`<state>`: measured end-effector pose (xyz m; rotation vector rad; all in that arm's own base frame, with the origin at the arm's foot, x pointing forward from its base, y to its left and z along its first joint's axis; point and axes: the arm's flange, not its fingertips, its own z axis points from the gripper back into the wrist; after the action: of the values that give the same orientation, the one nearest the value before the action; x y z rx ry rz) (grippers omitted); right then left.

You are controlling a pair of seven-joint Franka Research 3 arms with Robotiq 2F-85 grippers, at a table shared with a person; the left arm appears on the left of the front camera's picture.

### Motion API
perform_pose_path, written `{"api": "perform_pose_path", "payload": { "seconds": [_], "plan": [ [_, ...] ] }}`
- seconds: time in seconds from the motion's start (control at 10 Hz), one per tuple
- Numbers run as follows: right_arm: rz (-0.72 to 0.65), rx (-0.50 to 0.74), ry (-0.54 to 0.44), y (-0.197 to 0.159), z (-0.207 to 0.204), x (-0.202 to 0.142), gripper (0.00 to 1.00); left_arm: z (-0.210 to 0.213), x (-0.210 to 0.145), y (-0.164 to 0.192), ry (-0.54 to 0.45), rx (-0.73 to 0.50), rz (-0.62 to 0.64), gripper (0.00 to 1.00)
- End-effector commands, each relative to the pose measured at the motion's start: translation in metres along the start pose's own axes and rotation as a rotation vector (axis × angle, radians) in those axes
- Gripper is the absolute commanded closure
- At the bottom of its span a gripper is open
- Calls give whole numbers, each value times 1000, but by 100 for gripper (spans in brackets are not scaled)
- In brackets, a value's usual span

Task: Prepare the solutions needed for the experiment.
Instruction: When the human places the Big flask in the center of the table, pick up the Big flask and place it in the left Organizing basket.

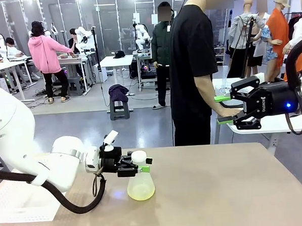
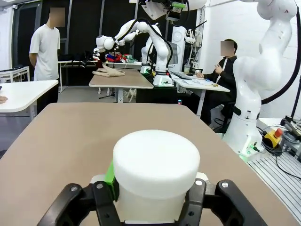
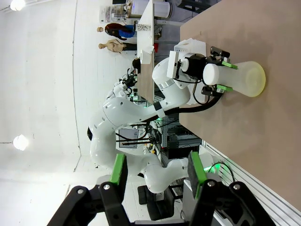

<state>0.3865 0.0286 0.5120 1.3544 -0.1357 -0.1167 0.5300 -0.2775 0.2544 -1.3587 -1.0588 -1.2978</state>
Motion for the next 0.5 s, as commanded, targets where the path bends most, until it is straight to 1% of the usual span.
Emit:
{"api": "perform_pose_path", "payload": {
  "seconds": [0.0, 0.1, 0.2, 0.3, 0.4],
  "plan": [
    [5, 8, 3, 0, 1, 0, 34, -1, 1, 0, 6, 28, 10, 74],
    [5, 8, 3, 0, 1, 0, 34, 0, 2, 0, 5, 33, 11, 79],
    [5, 8, 3, 0, 1, 0, 34, 1, 3, 0, 2, 40, 12, 68],
    [5, 8, 3, 0, 1, 0, 34, 2, 3, -1, 2, 43, 16, 99],
    [5, 8, 3, 0, 1, 0, 34, 3, 3, -1, 2, 45, 22, 88]
  ]
}}
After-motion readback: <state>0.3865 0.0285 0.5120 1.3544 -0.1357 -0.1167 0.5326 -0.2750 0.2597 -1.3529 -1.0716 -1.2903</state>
